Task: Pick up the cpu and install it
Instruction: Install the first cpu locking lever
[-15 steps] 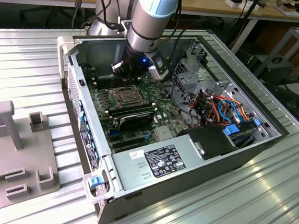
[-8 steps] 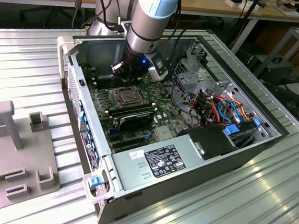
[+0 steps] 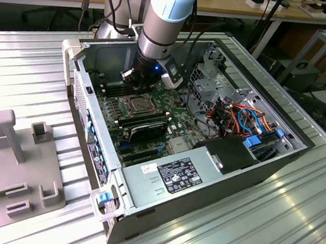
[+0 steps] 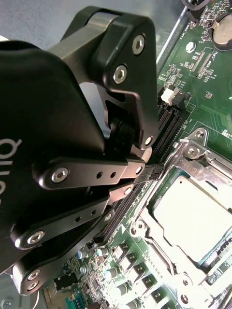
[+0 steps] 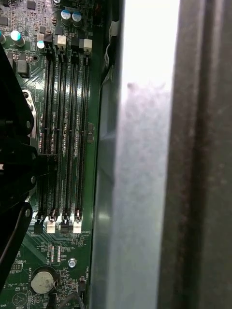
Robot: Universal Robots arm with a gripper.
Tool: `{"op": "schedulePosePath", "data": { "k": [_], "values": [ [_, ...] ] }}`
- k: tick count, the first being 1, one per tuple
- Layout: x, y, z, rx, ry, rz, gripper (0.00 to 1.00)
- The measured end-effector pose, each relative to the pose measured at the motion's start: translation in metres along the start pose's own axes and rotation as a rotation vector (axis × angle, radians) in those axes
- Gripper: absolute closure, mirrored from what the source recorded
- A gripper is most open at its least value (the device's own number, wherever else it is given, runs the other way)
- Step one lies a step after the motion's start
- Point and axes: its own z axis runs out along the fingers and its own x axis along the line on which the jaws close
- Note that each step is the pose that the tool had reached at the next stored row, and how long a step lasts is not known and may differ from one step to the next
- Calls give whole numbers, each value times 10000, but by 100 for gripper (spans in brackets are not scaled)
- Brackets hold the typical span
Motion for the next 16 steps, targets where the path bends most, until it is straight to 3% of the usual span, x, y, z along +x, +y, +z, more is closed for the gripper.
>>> {"op": "schedulePosePath", "data": {
  "k": [12,16],
  "values": [
    [-2,28,4,-3,-1,-2,89],
    [-3,36,-37,-3,-2,0,89]
  ]
}}
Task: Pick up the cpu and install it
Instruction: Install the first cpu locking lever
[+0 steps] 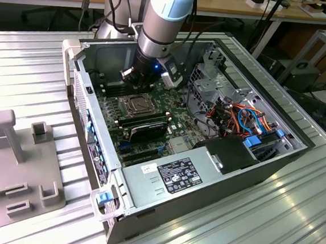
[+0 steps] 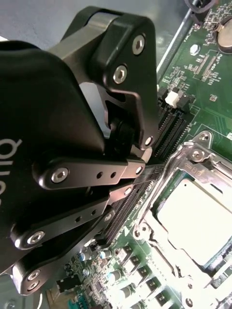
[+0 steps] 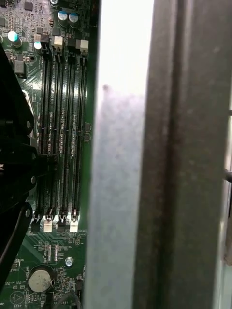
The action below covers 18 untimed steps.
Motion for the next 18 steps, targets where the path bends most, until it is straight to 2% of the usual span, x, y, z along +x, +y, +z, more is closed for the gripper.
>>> {"op": "schedulePosePath", "data": {
  "k": [4,6,9,12,14,16,17,18],
  "values": [
    [-2,13,-65,-1,-1,0,89],
    [-4,23,-119,0,0,0,89],
    [-5,26,-137,4,-2,-1,89],
    [-5,27,-142,85,3,-2,89],
    [-4,27,-142,222,11,-5,89],
    [-5,27,-142,502,27,-12,89],
    [-5,27,-141,606,33,-14,89],
    [-5,26,-142,793,45,-19,89]
  ]
}}
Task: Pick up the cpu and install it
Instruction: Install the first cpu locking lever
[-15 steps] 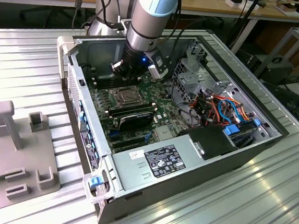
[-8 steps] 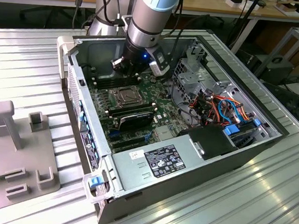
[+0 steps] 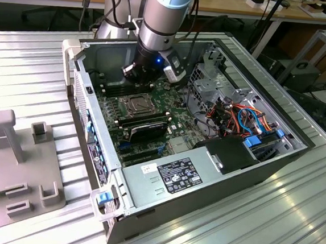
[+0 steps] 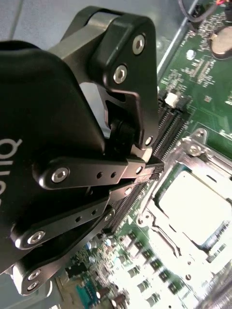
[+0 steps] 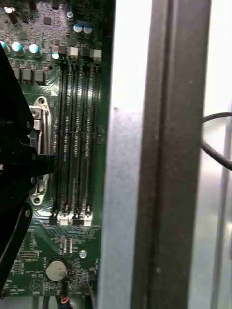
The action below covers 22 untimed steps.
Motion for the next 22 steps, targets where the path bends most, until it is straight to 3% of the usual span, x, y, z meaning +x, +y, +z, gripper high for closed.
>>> {"op": "schedulePosePath", "data": {
  "k": [2,3,9,11,15,17,22],
  "values": [
    [0,-4,0,311,18,-6,89],
    [0,-6,0,357,19,-8,89],
    [4,-55,-7,496,29,-11,89],
    [7,-104,-12,620,36,-14,89],
    [13,-168,-19,753,43,-16,89],
    [18,-195,-22,795,45,-17,89],
    [59,-218,-25,806,45,-18,89]
  ]
}}
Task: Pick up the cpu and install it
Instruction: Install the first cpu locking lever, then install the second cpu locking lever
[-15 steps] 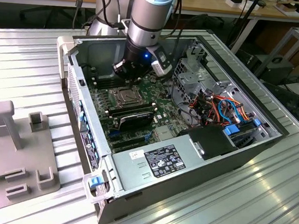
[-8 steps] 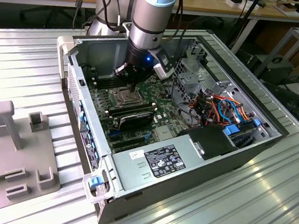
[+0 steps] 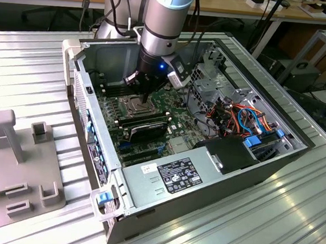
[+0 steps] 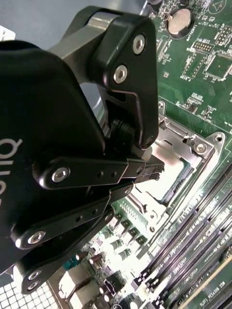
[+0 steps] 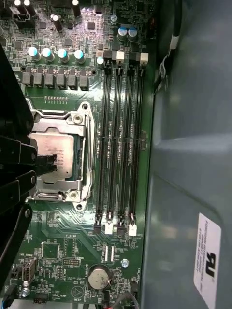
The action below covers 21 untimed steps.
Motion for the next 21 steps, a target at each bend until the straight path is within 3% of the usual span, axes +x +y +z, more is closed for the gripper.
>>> {"op": "schedulePosePath", "data": {
  "k": [11,21],
  "values": [
    [11,-3,-4,17,1,0,89],
    [9,-2,-82,18,2,0,89]
  ]
}}
